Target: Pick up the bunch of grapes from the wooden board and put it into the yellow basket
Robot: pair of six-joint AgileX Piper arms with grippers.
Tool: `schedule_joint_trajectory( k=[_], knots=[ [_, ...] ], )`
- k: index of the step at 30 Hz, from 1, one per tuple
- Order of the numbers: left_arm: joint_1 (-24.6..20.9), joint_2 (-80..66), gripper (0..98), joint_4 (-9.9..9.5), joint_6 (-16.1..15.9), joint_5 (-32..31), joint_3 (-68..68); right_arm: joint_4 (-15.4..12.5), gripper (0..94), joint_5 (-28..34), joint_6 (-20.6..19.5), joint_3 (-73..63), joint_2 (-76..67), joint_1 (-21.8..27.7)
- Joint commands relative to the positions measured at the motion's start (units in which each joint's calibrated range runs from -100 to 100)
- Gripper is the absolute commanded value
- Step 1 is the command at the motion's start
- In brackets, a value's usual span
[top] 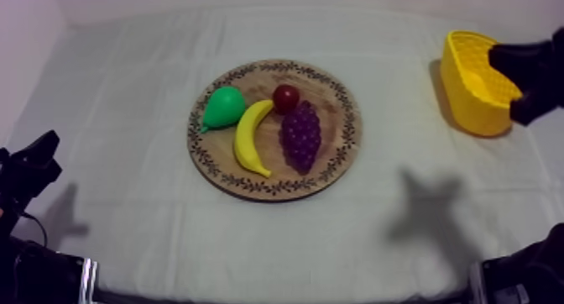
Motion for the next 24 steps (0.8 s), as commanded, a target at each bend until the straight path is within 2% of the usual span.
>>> schedule_joint_trajectory(
  k=[1, 8, 16, 20, 24],
  knots=[
    [0.0, 0.0, 0.1, 0.0, 0.0, 0.0, 0.0, -0.2, 0.4, 8.6, -2.6, -14.7, 8.1, -3.3],
    [0.0, 0.0, 0.1, 0.0, 0.0, 0.0, 0.0, -0.7, 0.4, 24.0, -7.3, -33.7, 21.8, -6.3],
    [0.0, 0.0, 0.1, 0.0, 0.0, 0.0, 0.0, 0.5, 0.4, 40.9, -11.7, -54.0, 37.9, -9.2],
    [0.0, 0.0, 0.1, 0.0, 0.0, 0.0, 0.0, 0.7, 0.3, 47.7, -13.6, -61.6, 44.9, -10.3],
    [0.0, 0.0, 0.1, 0.0, 0.0, 0.0, 0.0, 1.7, 0.2, 51.3, -16.8, -67.6, 50.7, -11.6]
  ],
)
